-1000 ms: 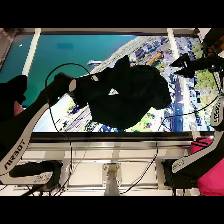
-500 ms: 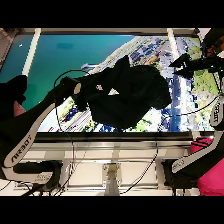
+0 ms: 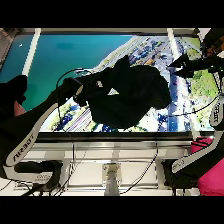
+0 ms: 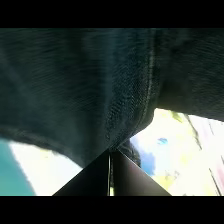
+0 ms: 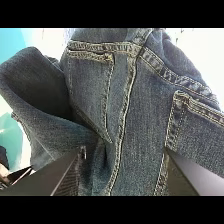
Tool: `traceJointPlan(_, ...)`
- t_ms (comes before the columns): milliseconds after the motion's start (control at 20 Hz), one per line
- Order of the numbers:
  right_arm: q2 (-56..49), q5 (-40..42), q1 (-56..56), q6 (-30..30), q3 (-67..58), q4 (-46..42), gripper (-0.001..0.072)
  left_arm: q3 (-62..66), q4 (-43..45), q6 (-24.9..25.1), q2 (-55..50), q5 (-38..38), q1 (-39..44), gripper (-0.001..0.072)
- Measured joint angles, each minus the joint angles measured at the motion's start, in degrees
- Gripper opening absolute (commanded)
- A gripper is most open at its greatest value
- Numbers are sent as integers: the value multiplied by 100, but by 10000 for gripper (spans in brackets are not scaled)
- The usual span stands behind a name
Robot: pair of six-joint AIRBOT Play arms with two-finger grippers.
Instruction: Fold the clothes and pants, and hang the long-sleeved shirts on hangers.
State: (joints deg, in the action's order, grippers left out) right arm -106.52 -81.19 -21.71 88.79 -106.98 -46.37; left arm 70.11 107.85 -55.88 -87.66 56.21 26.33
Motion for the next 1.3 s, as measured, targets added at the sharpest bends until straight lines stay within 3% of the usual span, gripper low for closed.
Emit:
traceJointPlan(350,0,-4,0,0,0,2,550,4,-7,-1132,1364,205,127,11)
traceJointPlan(650,0,13,0,2,0,4,550,4,-407,-1421,3158,542,581,10)
traceJointPlan(800,0,11,0,2,0,7,550,4,-417,-1447,3515,525,540,11)
traceJointPlan(950,0,2,0,2,0,7,550,4,-293,-1469,3445,50,50,10)
traceJointPlan(1200,0,-17,0,4,0,2,550,4,-911,-1486,2420,-1709,-1725,15)
traceJointPlan(1250,0,-24,0,4,0,-7,551,4,-1167,-1486,2096,-2249,-2081,117)
traceJointPlan(1300,0,-37,9,4,0,-35,552,2,-1497,-1486,1751,-2835,-2382,333)
